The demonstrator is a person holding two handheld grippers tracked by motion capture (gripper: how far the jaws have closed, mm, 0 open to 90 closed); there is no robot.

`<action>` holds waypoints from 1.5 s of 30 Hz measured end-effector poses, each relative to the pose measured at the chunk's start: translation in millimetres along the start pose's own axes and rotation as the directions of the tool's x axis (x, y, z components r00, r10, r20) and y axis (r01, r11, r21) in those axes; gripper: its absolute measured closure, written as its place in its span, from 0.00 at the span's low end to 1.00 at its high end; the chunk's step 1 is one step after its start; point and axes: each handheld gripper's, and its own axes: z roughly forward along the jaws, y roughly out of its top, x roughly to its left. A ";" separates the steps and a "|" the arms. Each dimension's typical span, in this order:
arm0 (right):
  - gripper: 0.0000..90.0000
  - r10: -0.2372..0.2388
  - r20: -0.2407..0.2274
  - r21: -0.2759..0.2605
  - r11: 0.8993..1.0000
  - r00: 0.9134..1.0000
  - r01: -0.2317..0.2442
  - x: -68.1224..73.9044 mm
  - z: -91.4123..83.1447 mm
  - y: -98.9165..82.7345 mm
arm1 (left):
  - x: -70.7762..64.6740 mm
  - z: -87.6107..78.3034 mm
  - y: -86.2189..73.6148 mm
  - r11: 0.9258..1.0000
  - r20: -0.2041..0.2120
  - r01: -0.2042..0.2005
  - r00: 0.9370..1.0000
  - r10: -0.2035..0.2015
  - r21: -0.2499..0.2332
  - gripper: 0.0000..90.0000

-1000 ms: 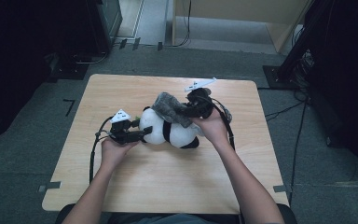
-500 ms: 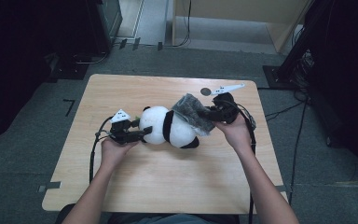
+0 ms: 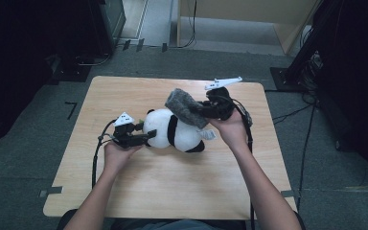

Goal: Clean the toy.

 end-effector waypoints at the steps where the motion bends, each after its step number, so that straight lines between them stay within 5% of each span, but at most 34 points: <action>1: 0.86 -0.008 -0.005 0.002 1.000 1.000 0.008 3.0 4.5 4.3 | 0.0 0.0 0.0 1.000 0.000 0.001 1.000 -0.001 0.000 0.39; 13: 0.86 0.001 -0.067 0.055 0.998 0.998 0.003 23.9 70.8 34.9 | 0.0 0.0 0.1 1.000 -0.002 -0.005 1.000 0.005 -0.003 0.39; 24: 0.85 0.012 -0.060 0.164 0.986 0.998 -0.001 23.2 115.0 24.8 | 0.1 -0.3 0.1 1.000 -0.002 -0.002 1.000 0.003 0.005 0.39; 32: 0.85 0.028 -0.045 0.166 0.986 0.999 -0.020 10.6 99.3 10.6 | -0.8 0.8 -0.1 1.000 -0.012 -0.011 1.000 0.011 0.004 0.39; 45: 0.85 0.038 -0.023 0.103 0.994 0.999 -0.036 -4.6 41.0 -14.1 | 0.0 0.8 -0.5 1.000 -0.005 -0.006 1.000 0.006 0.002 0.39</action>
